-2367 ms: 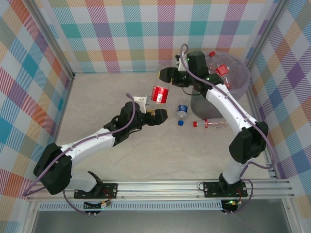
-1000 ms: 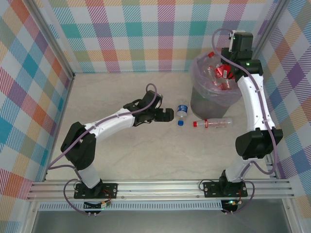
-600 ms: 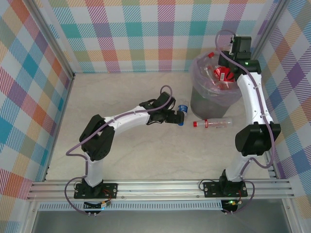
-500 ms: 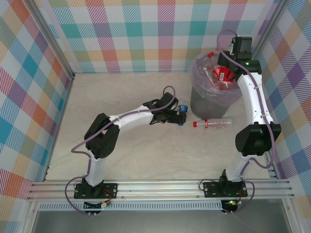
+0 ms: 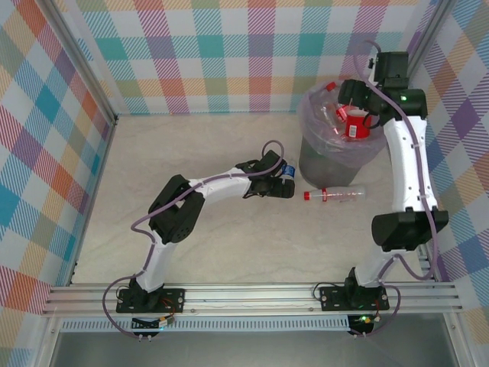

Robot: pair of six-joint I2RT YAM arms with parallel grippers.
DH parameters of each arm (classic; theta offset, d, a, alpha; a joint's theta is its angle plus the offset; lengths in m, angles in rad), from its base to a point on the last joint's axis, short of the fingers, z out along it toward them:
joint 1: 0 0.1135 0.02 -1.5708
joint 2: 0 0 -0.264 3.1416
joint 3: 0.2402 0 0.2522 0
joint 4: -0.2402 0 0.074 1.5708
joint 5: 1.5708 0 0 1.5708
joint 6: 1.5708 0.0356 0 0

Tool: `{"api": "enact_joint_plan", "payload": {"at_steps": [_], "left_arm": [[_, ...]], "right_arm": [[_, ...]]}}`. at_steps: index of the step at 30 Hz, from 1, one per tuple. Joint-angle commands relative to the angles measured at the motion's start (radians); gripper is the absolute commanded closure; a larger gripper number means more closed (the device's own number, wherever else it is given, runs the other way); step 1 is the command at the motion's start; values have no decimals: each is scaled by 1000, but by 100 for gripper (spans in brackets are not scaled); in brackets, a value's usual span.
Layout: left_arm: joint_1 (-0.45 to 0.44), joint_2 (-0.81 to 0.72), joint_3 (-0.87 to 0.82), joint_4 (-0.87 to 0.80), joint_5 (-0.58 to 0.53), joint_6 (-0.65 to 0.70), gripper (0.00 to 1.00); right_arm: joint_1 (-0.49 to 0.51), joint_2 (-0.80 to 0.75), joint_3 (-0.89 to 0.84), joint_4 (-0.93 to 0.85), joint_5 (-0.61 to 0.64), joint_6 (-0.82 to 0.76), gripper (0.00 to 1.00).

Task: Put the plastic bottles in the bin

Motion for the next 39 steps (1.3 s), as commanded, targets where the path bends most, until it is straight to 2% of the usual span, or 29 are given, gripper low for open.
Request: {"api": "enact_joint_plan", "payload": {"at_steps": [1, 7, 13, 19, 22, 25, 29, 34, 39], "left_arm": [[-7, 34, 33, 15, -31, -13, 7], [-6, 77, 50, 32, -42, -21, 16], [-3, 90, 51, 38, -55, -21, 31], [3, 88, 38, 64, -50, -18, 49], [3, 76, 25, 73, -57, -18, 54], [3, 48, 7, 74, -67, -24, 64], [1, 10, -5, 73, -74, -22, 72], [2, -60, -61, 132, -92, -26, 76], [2, -214, -185, 225, -91, -36, 78]], "right_arm": [[-2, -82, 5, -37, -42, -5, 11], [-4, -208, -88, -13, -203, 48, 11], [-4, -362, -295, 56, -363, 107, 12], [-4, -473, -454, 56, -390, 134, 12], [-4, -514, -510, 63, -398, 142, 12], [-4, -539, -536, 74, -414, 135, 12], [-4, -540, -523, 66, -442, 136, 12], [5, -549, -532, 85, -500, 153, 13], [79, -561, -517, 106, -477, 165, 14]]}}
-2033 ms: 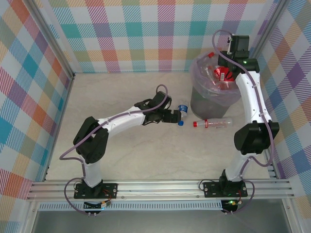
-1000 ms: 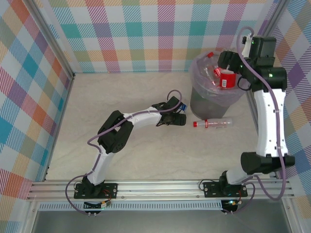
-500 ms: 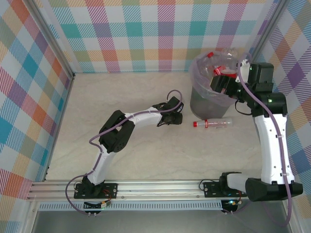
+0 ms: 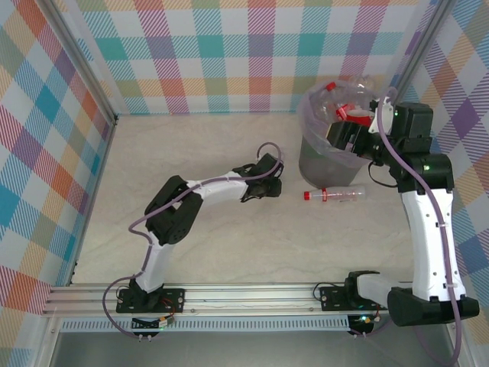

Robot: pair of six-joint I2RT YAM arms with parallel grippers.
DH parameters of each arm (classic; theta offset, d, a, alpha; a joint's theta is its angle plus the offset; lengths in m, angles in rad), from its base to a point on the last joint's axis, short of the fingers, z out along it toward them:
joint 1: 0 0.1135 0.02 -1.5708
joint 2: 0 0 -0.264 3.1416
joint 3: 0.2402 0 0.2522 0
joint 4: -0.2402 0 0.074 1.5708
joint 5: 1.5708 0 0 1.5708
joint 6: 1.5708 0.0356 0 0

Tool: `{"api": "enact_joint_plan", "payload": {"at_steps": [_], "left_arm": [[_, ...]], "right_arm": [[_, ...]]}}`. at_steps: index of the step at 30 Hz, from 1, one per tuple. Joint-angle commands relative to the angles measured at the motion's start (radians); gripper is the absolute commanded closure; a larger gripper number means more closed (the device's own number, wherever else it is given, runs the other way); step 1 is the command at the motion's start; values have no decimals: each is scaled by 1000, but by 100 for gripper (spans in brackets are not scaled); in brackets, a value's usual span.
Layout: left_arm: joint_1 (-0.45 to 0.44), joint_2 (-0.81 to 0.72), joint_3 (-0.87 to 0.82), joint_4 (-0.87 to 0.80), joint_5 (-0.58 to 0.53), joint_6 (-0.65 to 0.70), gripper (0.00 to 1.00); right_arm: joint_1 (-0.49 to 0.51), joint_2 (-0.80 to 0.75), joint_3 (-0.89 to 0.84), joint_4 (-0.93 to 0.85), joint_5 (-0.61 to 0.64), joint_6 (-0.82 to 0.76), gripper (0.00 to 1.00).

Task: Put the plastic bottles in the bin

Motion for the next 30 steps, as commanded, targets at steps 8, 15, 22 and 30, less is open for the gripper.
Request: {"api": "enact_joint_plan", "payload": {"at_steps": [8, 15, 22, 30], "left_arm": [[-1, -480, -393, 345, 98, 7, 80], [-6, -648, -502, 401, 174, 42, 80], [-8, -659, -497, 458, 222, 46, 79], [-8, -607, -451, 474, 261, 43, 79]], "right_arm": [[210, 45, -36, 207, -20, 123, 10], [283, 175, -76, 385, -71, 240, 4], [307, 303, -58, 396, -76, 290, 2], [317, 347, -71, 390, -109, 293, 8]]}}
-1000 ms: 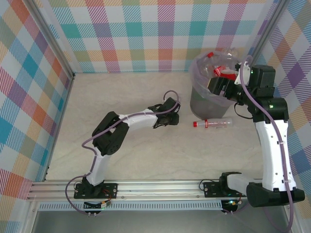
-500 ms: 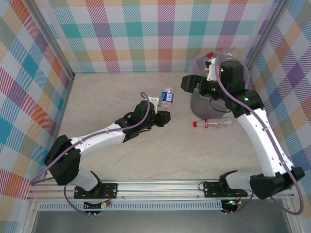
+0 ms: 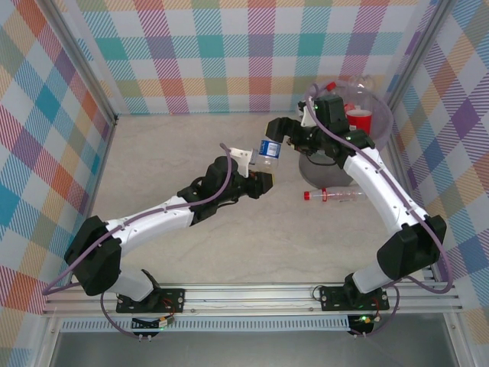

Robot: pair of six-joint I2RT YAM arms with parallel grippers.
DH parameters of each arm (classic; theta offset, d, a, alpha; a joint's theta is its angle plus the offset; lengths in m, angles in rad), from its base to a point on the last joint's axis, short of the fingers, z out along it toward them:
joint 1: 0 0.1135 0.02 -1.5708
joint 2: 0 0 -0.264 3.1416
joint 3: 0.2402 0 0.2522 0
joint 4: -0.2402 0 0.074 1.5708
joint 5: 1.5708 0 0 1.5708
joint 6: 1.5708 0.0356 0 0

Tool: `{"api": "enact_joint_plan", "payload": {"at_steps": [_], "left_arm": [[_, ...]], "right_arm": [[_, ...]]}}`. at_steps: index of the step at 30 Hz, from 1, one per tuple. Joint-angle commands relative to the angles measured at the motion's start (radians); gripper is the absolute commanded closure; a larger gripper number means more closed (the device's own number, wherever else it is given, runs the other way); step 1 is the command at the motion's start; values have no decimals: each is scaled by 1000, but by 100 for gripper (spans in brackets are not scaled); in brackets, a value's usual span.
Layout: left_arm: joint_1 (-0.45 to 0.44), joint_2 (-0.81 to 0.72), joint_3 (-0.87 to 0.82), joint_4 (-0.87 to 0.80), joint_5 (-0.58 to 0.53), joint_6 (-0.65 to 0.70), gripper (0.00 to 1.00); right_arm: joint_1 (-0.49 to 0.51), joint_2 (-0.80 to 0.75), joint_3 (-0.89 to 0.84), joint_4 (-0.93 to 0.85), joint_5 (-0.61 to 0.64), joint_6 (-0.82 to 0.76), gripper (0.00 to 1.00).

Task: Put the plastic bottles in the bin

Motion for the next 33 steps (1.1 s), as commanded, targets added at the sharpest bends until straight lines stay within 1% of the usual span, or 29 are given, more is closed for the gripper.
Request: {"api": "enact_joint_plan", "payload": {"at_steps": [1, 3, 9, 13, 16, 18, 19, 21, 22, 23, 24, 25, 28, 30, 33], "left_arm": [[-6, 31, 46, 54, 44, 7, 79], [-7, 49, 57, 93, 67, -12, 79], [-6, 56, 66, 139, 93, -36, 79], [-7, 44, 64, 145, 101, -36, 79], [-6, 40, 68, 137, 105, -37, 76], [-6, 36, 65, 145, 106, -43, 70], [-6, 32, 59, 165, 104, -53, 63], [-2, 22, 51, 204, 107, -77, 40], [-1, 16, 48, 223, 108, -87, 24], [1, 5, 42, 235, 106, -93, 11], [2, -6, 35, 241, 106, -95, 5], [5, -19, 26, 243, 104, -96, 0], [12, -58, 1, 190, 79, -67, 0], [16, -63, -3, 105, 44, -38, 0], [20, -45, 20, -25, 3, -23, 0]], "right_arm": [[10, -1, 15, 19, -41, 12, 8], [10, 3, 20, -15, -25, -3, 10], [11, 3, 44, -87, 28, -54, 28], [11, 8, 39, -91, 13, -54, 34], [11, -5, 47, -93, 28, -66, 40], [11, -17, 61, -98, 45, -80, 44], [11, -22, 75, -109, 55, -88, 46], [10, -34, 102, -134, 74, -107, 48], [8, -43, 116, -145, 87, -118, 48], [5, -51, 142, -160, 99, -132, 48], [0, -58, 172, -176, 116, -148, 48], [-7, -66, 210, -200, 141, -172, 48], [-32, -103, 350, -284, 263, -270, 49], [-57, -130, 435, -338, 392, -328, 51], [-105, -171, 513, -395, 643, -431, 53]]}}
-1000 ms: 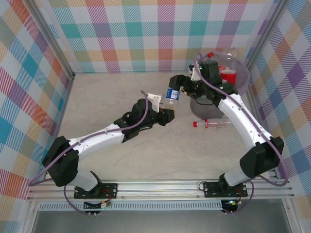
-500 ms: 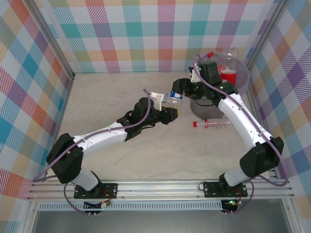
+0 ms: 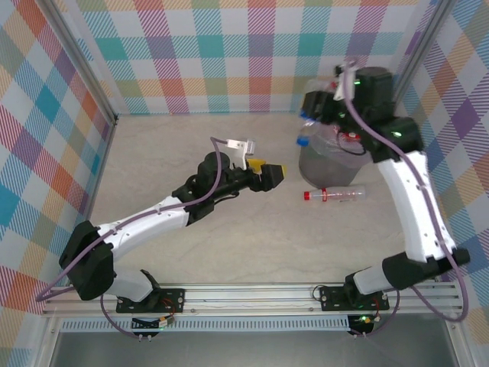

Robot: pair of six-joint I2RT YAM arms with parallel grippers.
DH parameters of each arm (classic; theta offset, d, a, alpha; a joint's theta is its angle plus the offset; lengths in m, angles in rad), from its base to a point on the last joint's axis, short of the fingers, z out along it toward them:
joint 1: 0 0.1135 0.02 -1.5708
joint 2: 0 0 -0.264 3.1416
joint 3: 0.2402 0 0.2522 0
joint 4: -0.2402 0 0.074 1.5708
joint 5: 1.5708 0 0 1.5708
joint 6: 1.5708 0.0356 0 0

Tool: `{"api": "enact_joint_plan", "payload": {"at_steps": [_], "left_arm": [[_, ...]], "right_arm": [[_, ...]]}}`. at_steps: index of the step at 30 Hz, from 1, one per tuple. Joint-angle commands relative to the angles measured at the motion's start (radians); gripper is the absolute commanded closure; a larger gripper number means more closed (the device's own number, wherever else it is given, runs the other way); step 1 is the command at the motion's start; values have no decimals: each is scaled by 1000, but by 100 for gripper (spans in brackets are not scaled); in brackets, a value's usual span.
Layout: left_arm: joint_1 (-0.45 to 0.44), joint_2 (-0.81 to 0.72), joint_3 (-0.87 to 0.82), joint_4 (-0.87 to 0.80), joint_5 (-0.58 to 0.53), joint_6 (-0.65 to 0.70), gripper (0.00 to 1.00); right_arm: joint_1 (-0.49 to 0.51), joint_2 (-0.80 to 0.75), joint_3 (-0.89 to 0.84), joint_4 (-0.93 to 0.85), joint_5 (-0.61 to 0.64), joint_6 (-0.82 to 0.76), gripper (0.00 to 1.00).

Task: Put the plastic bottles in the bin

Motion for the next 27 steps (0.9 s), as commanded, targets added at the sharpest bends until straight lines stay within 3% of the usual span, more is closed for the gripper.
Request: {"api": "enact_joint_plan", "payload": {"at_steps": [1, 4, 10, 20, 27], "left_arm": [[11, 14, 10, -169, -61, 29, 1], [14, 40, 20, -218, -63, 14, 2], [15, 89, 42, -229, -45, -7, 4], [15, 100, 16, -220, -50, -28, 5], [16, 76, 0, -235, -70, -24, 5]], "right_arm": [[-53, -82, 86, -96, 347, -178, 54], [-111, -101, 92, -51, 503, -287, 55], [-251, -38, 96, 38, 514, -383, 57], [-375, 119, 49, 198, 321, -364, 57], [-408, 250, 106, 108, 205, -300, 56]]}}
